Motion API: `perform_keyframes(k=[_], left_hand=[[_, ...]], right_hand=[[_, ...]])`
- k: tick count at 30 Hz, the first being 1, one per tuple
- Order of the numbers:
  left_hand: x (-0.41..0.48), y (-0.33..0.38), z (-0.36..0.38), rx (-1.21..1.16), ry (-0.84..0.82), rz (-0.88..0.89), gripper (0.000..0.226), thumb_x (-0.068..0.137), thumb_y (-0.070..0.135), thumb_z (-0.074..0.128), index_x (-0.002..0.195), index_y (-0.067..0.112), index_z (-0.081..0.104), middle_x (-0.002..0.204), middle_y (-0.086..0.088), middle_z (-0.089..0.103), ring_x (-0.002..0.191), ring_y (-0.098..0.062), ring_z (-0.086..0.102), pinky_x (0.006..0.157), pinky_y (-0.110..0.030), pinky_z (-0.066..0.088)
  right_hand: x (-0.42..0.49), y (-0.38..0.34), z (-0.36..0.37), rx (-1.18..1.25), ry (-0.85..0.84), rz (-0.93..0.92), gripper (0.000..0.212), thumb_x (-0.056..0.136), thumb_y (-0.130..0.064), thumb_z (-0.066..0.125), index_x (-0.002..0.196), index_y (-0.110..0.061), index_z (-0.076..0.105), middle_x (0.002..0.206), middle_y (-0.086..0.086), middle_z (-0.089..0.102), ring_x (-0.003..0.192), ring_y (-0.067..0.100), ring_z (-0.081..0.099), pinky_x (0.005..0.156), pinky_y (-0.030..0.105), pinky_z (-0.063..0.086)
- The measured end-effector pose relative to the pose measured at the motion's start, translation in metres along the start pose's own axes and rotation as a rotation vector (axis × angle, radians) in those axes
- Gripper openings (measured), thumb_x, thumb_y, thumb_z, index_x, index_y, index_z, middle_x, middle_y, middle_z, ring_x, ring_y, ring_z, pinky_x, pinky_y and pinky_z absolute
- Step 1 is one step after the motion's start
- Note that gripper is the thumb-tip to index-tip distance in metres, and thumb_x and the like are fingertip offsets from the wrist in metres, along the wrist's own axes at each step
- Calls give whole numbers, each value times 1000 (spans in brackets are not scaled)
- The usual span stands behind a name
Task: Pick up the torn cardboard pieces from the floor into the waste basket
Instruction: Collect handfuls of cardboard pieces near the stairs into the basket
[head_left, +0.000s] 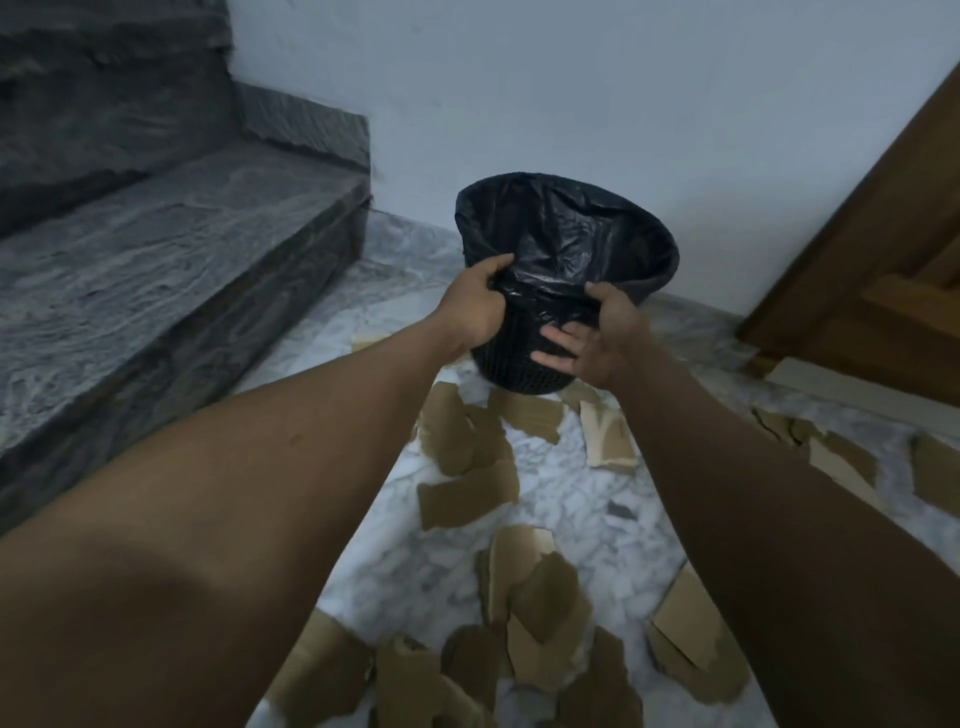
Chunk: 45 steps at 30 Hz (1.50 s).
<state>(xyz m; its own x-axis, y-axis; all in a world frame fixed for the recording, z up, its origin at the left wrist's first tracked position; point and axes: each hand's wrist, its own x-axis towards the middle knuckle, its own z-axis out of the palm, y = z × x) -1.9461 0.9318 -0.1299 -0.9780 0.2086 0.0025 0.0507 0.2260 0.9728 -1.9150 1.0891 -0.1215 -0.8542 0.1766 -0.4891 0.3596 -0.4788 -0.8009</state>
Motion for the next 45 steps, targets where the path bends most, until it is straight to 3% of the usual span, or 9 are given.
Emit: perform_keyframes(k=[5, 9, 14, 17, 26, 33, 38, 42, 45], left_hand=[[-31, -7, -2, 210, 35, 46, 50, 96, 6, 49, 145, 14, 40, 141, -10, 50, 127, -27, 49, 94, -25, 39], [-76, -29, -8, 669, -230, -107, 62, 95, 19, 57, 148, 3, 29, 146, -20, 41, 122, -27, 50, 92, -31, 42], [-167, -64, 1, 1063, -640, -150, 67, 90, 30, 67, 147, 11, 37, 148, -10, 43, 131, -25, 45, 99, -25, 37], [-220, -100, 11, 1086, -707, -188, 82, 72, 45, 81, 142, 22, 44, 141, -4, 48, 125, -22, 50, 97, -28, 42], [-296, -168, 12, 1308, -605, 94, 101, 50, 54, 71, 139, 19, 36, 123, -4, 46, 107, -28, 47, 84, -40, 51], [-283, -143, -8, 1167, -506, -214, 44, 74, 34, 75, 109, 13, 60, 119, -10, 55, 91, -20, 57, 69, -23, 45], [-282, -155, -48, 1111, -239, -371, 72, 65, 75, 61, 111, 19, 58, 111, -6, 52, 111, -27, 50, 90, -37, 47], [-283, -180, -65, 1141, -186, -470, 91, 54, 82, 53, 128, 29, 52, 123, -8, 45, 117, -31, 39, 96, -47, 39], [-285, -183, -68, 1094, -214, -497, 94, 60, 72, 68, 133, 18, 41, 129, -10, 42, 121, -33, 38, 98, -47, 41]], right_hand=[[-10, 38, -29, -83, 4, 35, 45, 97, -42, 51, 136, -19, 46, 130, 10, 52, 102, 29, 62, 71, 53, 55], [-43, 98, -63, -299, 103, 103, 27, 98, -41, 54, 113, -18, 56, 114, 7, 53, 100, 28, 63, 89, 53, 53], [-101, 181, -110, -923, 28, 113, 15, 92, -24, 67, 86, -13, 60, 77, 9, 57, 58, 18, 60, 52, 25, 47], [-137, 213, -125, -1245, -154, 135, 15, 82, -18, 77, 82, -9, 66, 73, 3, 58, 59, 15, 56, 54, 23, 47], [-201, 276, -87, -1576, -211, -239, 61, 79, -31, 78, 134, -24, 54, 134, 0, 53, 124, 21, 51, 98, 33, 44], [-197, 287, -84, -1635, -148, -148, 15, 76, -34, 75, 84, -29, 64, 97, -5, 67, 96, 23, 66, 81, 35, 54], [-173, 270, -86, -1520, -150, -87, 33, 79, -21, 69, 58, -22, 43, 70, -1, 52, 76, 25, 59, 73, 42, 53], [-168, 273, -78, -1481, -22, -50, 22, 78, -36, 63, 65, -25, 50, 89, 3, 63, 93, 28, 61, 87, 46, 53], [-176, 281, -74, -1518, 50, -78, 37, 76, -46, 62, 107, -26, 59, 120, 4, 53, 121, 29, 48, 95, 46, 46]])
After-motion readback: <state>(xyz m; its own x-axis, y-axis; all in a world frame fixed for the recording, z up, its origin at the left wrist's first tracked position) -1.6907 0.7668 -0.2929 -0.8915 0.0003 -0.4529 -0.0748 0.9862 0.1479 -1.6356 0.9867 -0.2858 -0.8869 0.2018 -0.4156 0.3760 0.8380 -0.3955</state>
